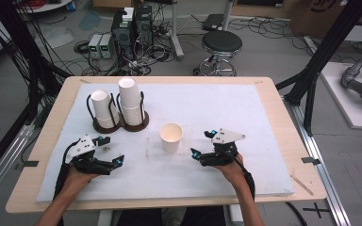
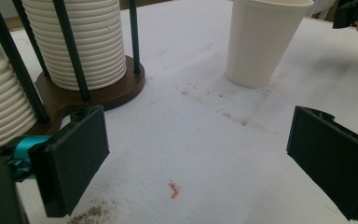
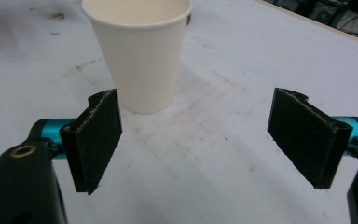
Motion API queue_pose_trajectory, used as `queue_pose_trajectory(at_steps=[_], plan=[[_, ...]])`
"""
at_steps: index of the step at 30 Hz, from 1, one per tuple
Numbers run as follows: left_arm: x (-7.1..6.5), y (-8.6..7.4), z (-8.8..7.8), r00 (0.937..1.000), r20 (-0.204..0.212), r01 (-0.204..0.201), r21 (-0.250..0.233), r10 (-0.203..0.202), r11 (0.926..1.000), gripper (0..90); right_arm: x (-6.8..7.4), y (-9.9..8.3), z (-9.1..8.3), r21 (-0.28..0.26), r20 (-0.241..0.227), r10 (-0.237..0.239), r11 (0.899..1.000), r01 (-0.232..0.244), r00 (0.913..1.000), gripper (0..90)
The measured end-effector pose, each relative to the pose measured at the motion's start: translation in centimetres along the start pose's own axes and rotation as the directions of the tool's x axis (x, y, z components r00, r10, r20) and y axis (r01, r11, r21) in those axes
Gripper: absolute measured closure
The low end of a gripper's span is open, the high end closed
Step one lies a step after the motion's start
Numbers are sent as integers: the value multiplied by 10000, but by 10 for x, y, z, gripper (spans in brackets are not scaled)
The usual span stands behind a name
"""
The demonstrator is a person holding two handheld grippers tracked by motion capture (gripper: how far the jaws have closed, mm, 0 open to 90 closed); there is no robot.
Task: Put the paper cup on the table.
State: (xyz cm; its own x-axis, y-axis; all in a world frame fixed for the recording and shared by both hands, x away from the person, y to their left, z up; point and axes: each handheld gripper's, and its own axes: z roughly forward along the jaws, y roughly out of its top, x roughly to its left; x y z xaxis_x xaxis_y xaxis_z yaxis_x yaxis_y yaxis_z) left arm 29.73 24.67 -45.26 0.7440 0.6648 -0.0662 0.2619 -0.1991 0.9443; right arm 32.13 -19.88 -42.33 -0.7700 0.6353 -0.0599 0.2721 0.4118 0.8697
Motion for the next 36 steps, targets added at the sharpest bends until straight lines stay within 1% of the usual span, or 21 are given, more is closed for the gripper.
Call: queue_pose_trajectory(at_steps=[1,2,4,5,7,10,12,13,14,15,18,19,20,21,24,27,30,31,36], plan=[[0,0,0,10000,-3,10,1,-10,10000,54,-3,-4,-7,-94,124,126,9999,-125,9998,183],[0,0,0,10000,-8,-28,-16,28,10000,54,-3,-4,-7,-94,124,126,9999,-125,9998,183],[-1,0,0,10000,-14,-32,-14,31,10000,54,-5,-8,-13,-205,268,272,9994,-267,9993,183],[-1,0,0,10000,-22,-38,-10,38,10000,55,-7,-11,-15,-279,262,318,9991,-311,9992,183],[-1,0,0,9999,-18,-103,-7,103,9999,55,-9,-17,-23,-485,309,402,9981,-387,9987,183],[-2,1,1,9996,-14,-280,96,280,9996,54,-11,-21,-27,-589,392,539,9969,-515,9978,183],[-2,1,1,9996,7,-267,117,267,9996,54,-11,-24,-30,-677,285,672,9956,-652,9973,183],[-2,0,1,9998,27,-204,99,204,9997,54,-12,-27,-31,-718,236,565,9959,-547,9981,183],[-2,0,1,9998,43,-187,72,187,9998,54,-12,-27,-31,-718,236,565,9959,-547,9981,183],[-2,0,0,9999,32,-131,23,131,9999,54,-13,-30,-32,-731,77,650,9953,-643,9979,183],[-1,0,0,9999,45,-123,5,123,9999,54,-15,-33,-31,-733,24,662,9951,-659,9978,183],[-1,0,0,9999,56,-105,8,105,9999,54,-16,-36,-30,-670,-115,725,9951,-731,9973,183],[-1,0,0,10000,55,-72,-12,72,10000,54,-16,-36,-30,-670,-115,725,9951,-731,9973,183],[-1,0,0,9999,59,-82,-17,83,10000,54,-17,-37,-29,-657,-143,657,9956,-665,9977,183],[-1,0,0,9998,144,-165,-62,166,9998,54,-19,-42,-27,-657,-342,711,9952,-732,9969,183],[-1,-1,-2,9988,396,-282,-148,288,9995,55,-21,-44,-29,-699,-444,656,9952,-686,9969,183],[-1,-1,-2,9986,400,-333,-155,339,9993,54,-22,-44,-30,-729,-390,671,9949,-699,9970,183],[-2,-1,-2,9986,417,-334,-160,340,9993,54,-23,-46,-30,-730,-420,747,9943,-777,9963,183],[-2,-1,-2,9983,472,-342,-204,351,9992,54,-25,-48,-30,-683,-442,753,9946,-782,9962,183]])
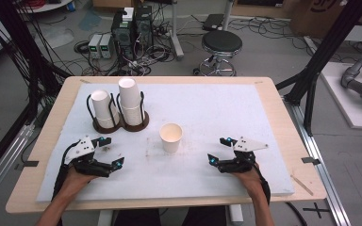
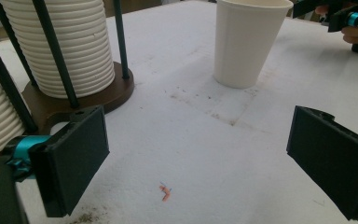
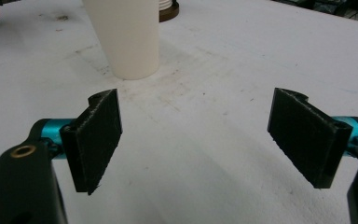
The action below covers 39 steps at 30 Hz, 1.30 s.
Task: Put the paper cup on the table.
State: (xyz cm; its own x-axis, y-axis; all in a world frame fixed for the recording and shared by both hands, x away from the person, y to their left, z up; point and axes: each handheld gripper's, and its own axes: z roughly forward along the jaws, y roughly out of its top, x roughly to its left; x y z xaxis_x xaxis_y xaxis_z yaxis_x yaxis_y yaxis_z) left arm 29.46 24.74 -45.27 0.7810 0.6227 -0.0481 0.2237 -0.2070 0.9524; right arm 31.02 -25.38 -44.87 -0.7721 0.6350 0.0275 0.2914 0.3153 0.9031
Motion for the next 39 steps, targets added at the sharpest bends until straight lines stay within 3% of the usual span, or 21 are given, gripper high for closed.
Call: queue_pose_trajectory(at_steps=[11,15,25,39], plan=[[0,0,-1,9996,217,-159,-40,159,9999,55,0,-2,-1,-212,58,145,9997,-144,9999,183],[-2,-1,-2,9994,221,-250,-157,254,9996,54,-1,-4,-4,-366,75,494,9981,-491,9988,183],[0,0,0,9997,204,-149,8,149,9999,55,-1,-5,-5,-580,192,384,9976,-372,9991,183],[0,0,0,9997,209,-117,-27,118,9999,54,0,-4,-4,-460,158,330,9984,-323,9993,184]])
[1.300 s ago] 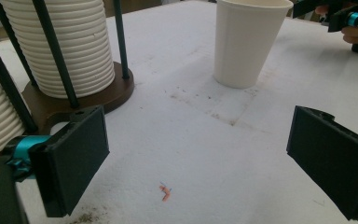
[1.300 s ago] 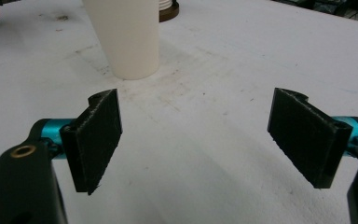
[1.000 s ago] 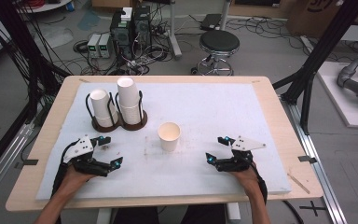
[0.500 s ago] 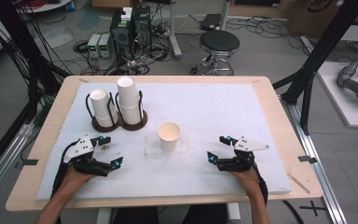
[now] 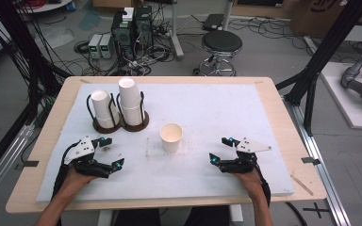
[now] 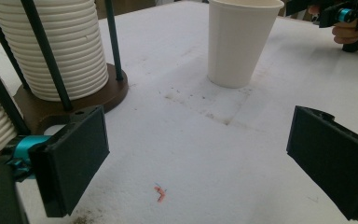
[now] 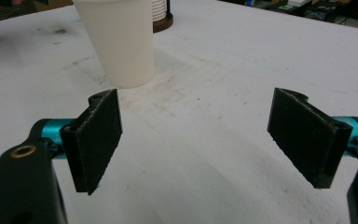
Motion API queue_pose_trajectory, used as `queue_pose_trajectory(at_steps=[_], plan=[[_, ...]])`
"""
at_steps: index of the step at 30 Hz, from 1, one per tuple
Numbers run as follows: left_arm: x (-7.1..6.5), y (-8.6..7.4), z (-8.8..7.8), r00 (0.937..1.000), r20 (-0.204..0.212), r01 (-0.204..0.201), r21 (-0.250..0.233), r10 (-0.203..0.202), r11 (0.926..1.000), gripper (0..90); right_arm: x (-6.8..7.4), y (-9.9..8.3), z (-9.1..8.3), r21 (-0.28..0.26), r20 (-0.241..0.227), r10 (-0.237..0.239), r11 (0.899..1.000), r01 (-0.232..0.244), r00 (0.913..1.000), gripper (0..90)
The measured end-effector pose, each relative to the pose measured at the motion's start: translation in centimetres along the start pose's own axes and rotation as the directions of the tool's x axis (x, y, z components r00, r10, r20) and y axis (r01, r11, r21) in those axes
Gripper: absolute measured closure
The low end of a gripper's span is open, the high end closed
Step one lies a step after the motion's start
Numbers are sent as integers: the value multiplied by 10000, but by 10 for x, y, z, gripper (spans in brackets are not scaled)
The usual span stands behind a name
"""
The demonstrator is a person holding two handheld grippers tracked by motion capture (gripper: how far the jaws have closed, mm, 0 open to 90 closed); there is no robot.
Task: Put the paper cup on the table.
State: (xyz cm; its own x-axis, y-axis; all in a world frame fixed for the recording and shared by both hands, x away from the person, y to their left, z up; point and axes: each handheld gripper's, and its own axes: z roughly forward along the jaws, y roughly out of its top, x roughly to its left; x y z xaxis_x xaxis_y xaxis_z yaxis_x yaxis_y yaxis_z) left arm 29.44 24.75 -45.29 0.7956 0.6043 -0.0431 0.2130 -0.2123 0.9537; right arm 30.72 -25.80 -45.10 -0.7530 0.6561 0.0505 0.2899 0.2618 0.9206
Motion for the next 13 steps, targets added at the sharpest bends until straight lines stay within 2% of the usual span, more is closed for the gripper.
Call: queue_pose_trajectory(at_steps=[5,9,13], plan=[[0,0,0,10000,17,48,-7,-48,10000,54,0,0,0,0,26,42,10000,-42,10000,184],[1,0,-1,9999,-51,87,-17,-87,10000,54,-2,1,1,156,-140,104,9998,-102,9998,184],[2,0,-1,9999,35,157,-38,-157,9999,54,-1,0,0,-109,15,-42,9999,42,10000,184]])
